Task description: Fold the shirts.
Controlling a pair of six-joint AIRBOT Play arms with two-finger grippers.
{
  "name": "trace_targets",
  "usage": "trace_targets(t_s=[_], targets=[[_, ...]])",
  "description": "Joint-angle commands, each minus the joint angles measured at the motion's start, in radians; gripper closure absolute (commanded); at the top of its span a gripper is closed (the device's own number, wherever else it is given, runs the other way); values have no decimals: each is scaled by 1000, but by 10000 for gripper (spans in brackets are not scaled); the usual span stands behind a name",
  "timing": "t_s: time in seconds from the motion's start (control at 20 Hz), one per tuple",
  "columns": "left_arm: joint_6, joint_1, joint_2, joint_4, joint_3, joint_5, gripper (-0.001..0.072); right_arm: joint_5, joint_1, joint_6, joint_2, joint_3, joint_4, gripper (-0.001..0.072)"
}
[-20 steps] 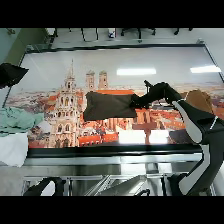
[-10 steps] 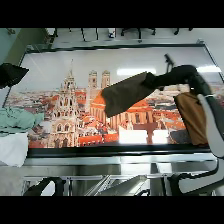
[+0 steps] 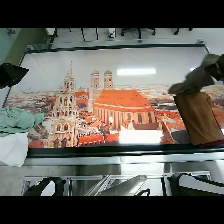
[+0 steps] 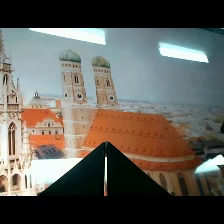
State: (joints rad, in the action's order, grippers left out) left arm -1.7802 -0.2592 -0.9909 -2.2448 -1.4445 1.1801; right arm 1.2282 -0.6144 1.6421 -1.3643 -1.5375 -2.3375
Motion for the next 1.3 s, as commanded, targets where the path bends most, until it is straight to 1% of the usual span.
trace_targets(t_s=[0.0,0.1,0.25,0.3,0.4,0.55,0.6,0.65,0.7,0.75,0.85,0.95,1.05,1.15,1.2,1.25], targets=[[0,1,1,0,0,4,687,137,-132,-63,61,48,160,694],[0,1,1,0,0,8,688,143,-155,-116,116,130,254,694],[0,1,1,0,0,9,687,127,-164,-126,190,280,269,693],[0,1,1,0,0,8,687,117,-164,-143,211,340,270,693],[0,1,1,0,0,9,687,89,-165,-208,244,446,277,693],[-1,1,1,0,0,28,687,86,-165,-345,282,541,344,691],[-1,1,1,0,0,35,687,108,-165,-386,290,549,372,660],[0,1,1,0,0,37,687,148,-165,-438,292,549,419,429],[-1,1,1,0,0,36,688,195,-166,-483,292,549,476,153],[-1,1,1,0,0,36,687,230,-166,-495,292,548,529,88],[-1,1,1,0,0,35,688,284,-166,-496,292,547,649,88],[-12,1,1,0,0,35,687,320,-169,-517,292,528,723,89],[-16,1,1,0,0,35,687,317,-169,-516,292,483,728,88],[-16,1,1,0,0,35,687,304,-167,-496,292,422,679,92],[-16,1,1,0,0,35,687,286,-167,-464,292,396,624,165],[-16,1,1,0,0,35,688,267,-167,-423,293,377,550,359]])
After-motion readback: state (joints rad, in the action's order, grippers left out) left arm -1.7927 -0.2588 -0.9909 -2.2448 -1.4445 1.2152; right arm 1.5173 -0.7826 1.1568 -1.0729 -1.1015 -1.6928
